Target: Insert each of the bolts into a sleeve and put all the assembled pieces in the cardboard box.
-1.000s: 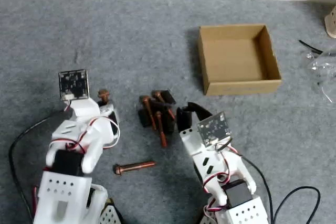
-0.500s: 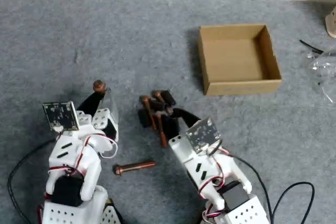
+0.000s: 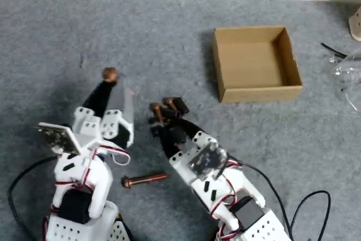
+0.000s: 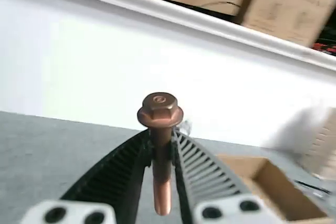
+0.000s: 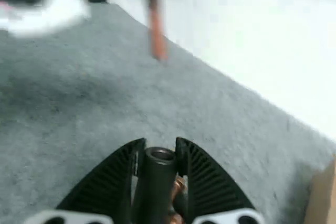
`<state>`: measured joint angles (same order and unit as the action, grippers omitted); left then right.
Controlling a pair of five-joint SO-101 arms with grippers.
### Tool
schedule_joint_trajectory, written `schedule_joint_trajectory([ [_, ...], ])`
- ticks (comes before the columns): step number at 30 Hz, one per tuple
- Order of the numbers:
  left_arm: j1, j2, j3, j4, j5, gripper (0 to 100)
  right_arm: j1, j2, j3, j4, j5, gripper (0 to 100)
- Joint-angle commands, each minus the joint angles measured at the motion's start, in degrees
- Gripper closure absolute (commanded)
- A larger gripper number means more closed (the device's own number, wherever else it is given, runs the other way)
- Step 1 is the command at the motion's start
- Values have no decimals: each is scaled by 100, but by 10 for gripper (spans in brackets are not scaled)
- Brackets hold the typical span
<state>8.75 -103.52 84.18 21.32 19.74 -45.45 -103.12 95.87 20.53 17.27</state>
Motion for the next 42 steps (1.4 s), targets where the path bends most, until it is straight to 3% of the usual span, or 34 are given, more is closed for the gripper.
schedule_joint_trajectory([
  [1, 734, -110, -312, -246, 70, 994, -286, -40, 866, -330, 176, 995],
  [8, 1138, -110, -523, -229, 598, 994, -277, 13, 866, -312, 193, 995],
  [15, 1596, -110, -646, 835, 589, 994, -171, 13, 866, -303, 202, 995],
  [29, 1604, -119, -1130, 1846, 598, 994, 198, 4, 866, -303, 202, 995],
  [42, 1604, -119, -1358, 1881, 633, 994, 198, 13, 866, -303, 202, 995],
])
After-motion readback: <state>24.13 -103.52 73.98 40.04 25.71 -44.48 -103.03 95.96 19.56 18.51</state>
